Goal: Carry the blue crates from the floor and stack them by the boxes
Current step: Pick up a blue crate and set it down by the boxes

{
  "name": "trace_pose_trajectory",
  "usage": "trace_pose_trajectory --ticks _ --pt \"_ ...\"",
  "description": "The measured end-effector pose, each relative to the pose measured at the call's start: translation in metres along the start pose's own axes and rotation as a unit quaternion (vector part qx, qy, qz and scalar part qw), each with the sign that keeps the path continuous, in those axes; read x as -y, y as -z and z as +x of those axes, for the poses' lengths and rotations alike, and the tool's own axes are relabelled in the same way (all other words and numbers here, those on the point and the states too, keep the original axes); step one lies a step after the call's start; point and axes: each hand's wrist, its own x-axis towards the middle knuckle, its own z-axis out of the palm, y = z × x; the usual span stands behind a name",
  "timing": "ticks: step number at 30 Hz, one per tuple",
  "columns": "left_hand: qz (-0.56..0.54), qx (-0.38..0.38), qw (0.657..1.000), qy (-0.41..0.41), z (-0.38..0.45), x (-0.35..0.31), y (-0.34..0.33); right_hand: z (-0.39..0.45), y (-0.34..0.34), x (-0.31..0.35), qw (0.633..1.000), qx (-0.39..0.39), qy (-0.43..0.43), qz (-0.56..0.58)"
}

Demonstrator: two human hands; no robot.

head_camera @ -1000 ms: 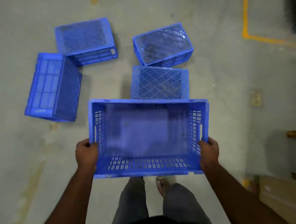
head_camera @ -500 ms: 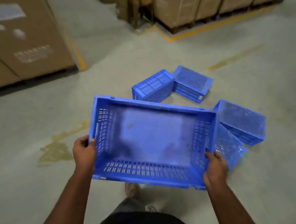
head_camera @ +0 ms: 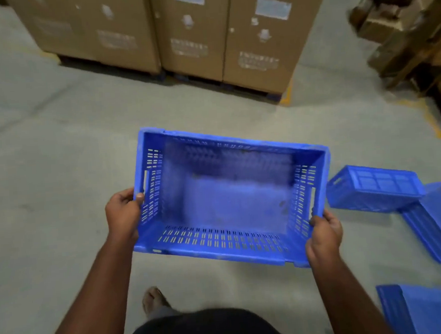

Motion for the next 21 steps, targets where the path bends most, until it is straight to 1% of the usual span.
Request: trace_pose_trajectory --ticks 5,10,15,19,21 --pt "-0.035 -0.05 0.998 0.009 0.091 -0.045 0.112 -0.053 -0.159 -0.038 0.999 0.016 -0.025 -0.013" --pt "-0.053 -0.115 0.992 0.016 0.176 -0.084 0.195 -0.092 -0.293 -0.066 0.994 0.103 -0.025 -0.037" --pt "-0.076 -0.157 0.984 0.037 0.267 -0.101 0.235 -0.093 -0.413 -0.09 0.989 0.136 -0.032 -0.049" --pt "-0.07 -0.175 0.981 0.053 0.361 -0.123 0.24 -0.076 -0.522 -0.115 0.991 0.109 -0.043 -0.06" --pt "-0.071 -0.174 0.981 0.057 0.412 -0.139 0.239 -0.068 -0.578 -0.122 0.99 0.118 -0.046 -0.063"
